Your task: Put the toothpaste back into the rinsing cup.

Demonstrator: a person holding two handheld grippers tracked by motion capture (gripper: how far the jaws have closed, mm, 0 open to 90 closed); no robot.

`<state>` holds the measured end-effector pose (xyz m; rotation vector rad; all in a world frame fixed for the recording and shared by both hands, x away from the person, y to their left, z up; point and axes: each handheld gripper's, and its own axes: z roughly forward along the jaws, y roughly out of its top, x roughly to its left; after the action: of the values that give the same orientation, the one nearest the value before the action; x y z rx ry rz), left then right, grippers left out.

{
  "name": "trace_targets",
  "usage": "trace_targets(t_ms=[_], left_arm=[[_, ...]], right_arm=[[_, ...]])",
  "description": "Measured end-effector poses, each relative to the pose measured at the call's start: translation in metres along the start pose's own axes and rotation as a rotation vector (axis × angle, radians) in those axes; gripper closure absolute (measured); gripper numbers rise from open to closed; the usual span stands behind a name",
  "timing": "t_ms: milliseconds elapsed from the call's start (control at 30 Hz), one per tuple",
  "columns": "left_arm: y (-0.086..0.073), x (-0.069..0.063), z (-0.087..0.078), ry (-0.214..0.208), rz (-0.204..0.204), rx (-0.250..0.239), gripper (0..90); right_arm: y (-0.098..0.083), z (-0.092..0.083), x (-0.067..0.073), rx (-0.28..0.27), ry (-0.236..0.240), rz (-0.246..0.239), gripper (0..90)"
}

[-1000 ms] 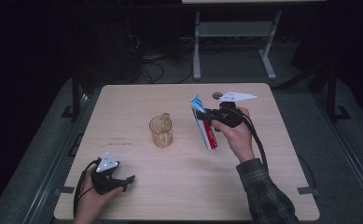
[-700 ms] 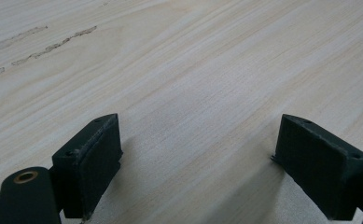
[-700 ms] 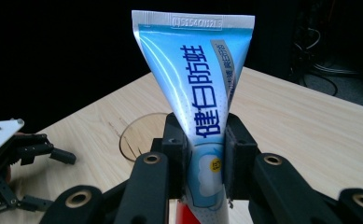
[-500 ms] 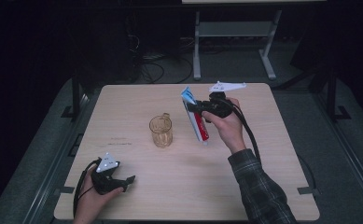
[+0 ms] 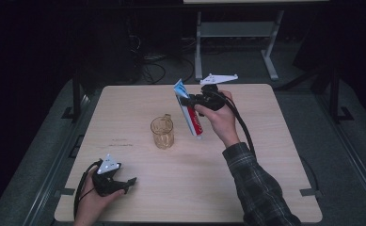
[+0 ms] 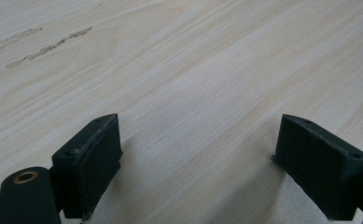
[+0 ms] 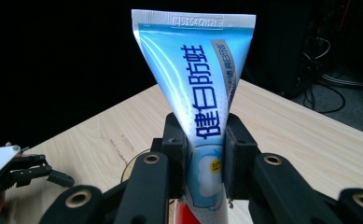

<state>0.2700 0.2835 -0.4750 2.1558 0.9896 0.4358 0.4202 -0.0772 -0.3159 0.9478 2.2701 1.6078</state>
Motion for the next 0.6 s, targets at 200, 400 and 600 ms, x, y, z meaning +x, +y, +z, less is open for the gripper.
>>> trace_targets(t_ms=[200, 400, 600], left_arm=[[0.000, 0.000, 0.000, -0.002, -0.002, -0.001, 13.0], [0.000, 0.000, 0.000, -0.003, 0.000, -0.001, 13.1], [0.000, 0.000, 0.000, -0.003, 0.001, 0.000, 13.1]], right_arm=[[0.010, 0.011, 0.004, 0.002, 0.014, -0.014, 73.6], [0.019, 0.023, 0.012, -0.003, 0.029, -0.030, 73.6], [0.025, 0.031, 0.018, 0.003, 0.040, -0.039, 73.6]])
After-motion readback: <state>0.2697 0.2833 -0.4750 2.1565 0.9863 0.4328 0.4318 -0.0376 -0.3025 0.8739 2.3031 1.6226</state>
